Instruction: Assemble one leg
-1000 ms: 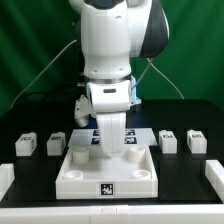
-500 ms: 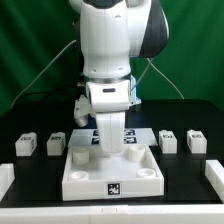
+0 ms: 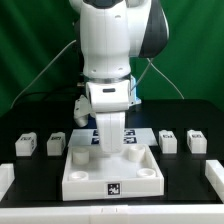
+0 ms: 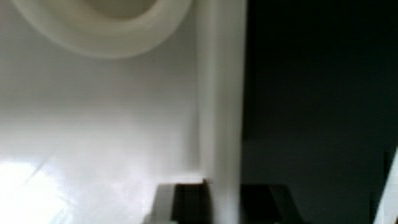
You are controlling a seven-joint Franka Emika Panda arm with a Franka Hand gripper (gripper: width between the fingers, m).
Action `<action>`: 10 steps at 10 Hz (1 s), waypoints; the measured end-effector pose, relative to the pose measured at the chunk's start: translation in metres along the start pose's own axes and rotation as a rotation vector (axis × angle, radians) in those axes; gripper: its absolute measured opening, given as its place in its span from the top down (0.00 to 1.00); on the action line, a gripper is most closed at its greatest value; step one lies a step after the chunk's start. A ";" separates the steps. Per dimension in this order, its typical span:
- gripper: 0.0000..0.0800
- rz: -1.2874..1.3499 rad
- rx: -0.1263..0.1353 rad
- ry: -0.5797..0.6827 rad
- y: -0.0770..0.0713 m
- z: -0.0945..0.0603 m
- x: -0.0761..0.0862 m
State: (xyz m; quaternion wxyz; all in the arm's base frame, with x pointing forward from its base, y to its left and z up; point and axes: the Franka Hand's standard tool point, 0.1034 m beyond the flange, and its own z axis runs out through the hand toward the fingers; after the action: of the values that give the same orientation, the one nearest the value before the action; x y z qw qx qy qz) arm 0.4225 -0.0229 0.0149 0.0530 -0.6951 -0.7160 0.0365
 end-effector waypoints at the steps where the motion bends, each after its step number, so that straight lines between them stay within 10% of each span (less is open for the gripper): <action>1: 0.92 0.000 -0.007 0.002 0.006 -0.001 0.002; 10: 0.92 0.046 -0.069 0.045 0.076 -0.008 0.088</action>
Offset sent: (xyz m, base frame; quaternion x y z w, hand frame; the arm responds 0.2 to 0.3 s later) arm 0.0326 0.0432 0.0001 0.0105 -0.0006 0.0036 0.9999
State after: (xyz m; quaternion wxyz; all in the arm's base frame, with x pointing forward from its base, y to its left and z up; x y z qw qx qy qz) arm 0.4968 0.0667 0.0158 0.0441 -0.7134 -0.6994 -0.0025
